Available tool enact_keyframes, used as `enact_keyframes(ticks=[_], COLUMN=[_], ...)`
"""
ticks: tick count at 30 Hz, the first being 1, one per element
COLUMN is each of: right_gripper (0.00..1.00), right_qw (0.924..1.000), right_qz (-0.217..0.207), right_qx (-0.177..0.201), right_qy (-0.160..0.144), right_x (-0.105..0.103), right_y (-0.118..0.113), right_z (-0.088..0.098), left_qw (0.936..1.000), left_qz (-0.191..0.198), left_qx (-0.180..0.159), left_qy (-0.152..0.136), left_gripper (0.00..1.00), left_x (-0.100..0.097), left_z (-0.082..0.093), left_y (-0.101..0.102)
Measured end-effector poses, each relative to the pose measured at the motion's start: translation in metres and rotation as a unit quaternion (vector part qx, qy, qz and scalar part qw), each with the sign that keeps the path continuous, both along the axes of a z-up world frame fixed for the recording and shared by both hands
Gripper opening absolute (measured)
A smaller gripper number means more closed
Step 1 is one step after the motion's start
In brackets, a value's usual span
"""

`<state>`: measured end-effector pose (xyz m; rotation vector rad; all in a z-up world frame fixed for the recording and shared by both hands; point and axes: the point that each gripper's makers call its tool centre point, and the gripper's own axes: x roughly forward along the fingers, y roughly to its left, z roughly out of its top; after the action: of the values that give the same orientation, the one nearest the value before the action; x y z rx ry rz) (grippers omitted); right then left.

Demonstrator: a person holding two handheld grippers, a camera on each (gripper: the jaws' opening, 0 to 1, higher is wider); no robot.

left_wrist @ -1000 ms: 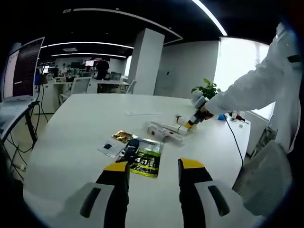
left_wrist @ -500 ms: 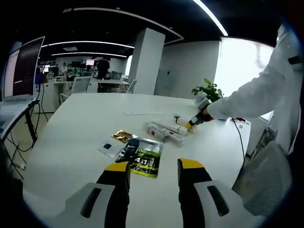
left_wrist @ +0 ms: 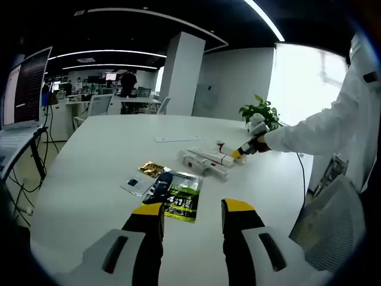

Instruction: Arrange the skincare products in the storage area until every visible bottle or jar stands upright without overlapping.

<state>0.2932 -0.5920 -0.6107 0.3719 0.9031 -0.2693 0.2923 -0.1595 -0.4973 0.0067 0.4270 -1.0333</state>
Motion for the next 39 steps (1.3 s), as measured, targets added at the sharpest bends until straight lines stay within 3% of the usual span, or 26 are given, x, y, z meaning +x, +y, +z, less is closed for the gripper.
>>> enact_keyframes(ticks=[6, 12, 16, 21, 25, 27, 31, 32, 39], right_gripper=[0.21, 0.21, 0.21, 0.21, 0.21, 0.21, 0.21, 0.21, 0.21], right_qw=[0.9993, 0.9948, 0.9866, 0.9691, 0.9586, 0.95, 0.9263, 0.9167, 0.8823], right_qz=[-0.015, -0.047, -0.073, -0.112, -0.13, -0.144, -0.168, -0.176, -0.199], right_qx=[0.035, 0.086, 0.134, 0.198, 0.228, 0.249, 0.299, 0.318, 0.374], right_qy=[-0.003, -0.028, -0.058, -0.095, -0.111, -0.122, -0.155, -0.166, -0.205], right_x=[-0.004, -0.009, -0.013, -0.027, -0.035, -0.035, -0.036, -0.034, -0.04], right_y=[0.001, 0.002, 0.008, 0.022, 0.028, 0.026, 0.026, 0.022, 0.029], right_z=[0.003, 0.007, 0.011, 0.018, 0.022, 0.022, 0.026, 0.026, 0.025], left_qw=[0.9999, 0.9996, 0.9994, 0.999, 0.9984, 0.9982, 0.9975, 0.9971, 0.9952], left_qz=[-0.009, -0.024, -0.032, -0.043, -0.053, -0.057, -0.063, -0.066, -0.077], left_qx=[0.006, 0.011, 0.013, 0.001, -0.004, -0.007, -0.018, -0.02, -0.035], left_qy=[0.0, 0.01, 0.011, 0.014, 0.019, 0.02, 0.028, 0.031, 0.05], left_gripper=[0.32, 0.31, 0.31, 0.31, 0.32, 0.32, 0.32, 0.32, 0.32], left_x=[0.0, -0.005, -0.006, -0.007, -0.009, -0.011, -0.012, -0.013, -0.018], left_z=[-0.003, -0.002, -0.001, 0.004, 0.004, 0.005, 0.006, 0.006, 0.008], left_y=[-0.001, -0.01, -0.017, -0.03, -0.041, -0.045, -0.052, -0.055, -0.072])
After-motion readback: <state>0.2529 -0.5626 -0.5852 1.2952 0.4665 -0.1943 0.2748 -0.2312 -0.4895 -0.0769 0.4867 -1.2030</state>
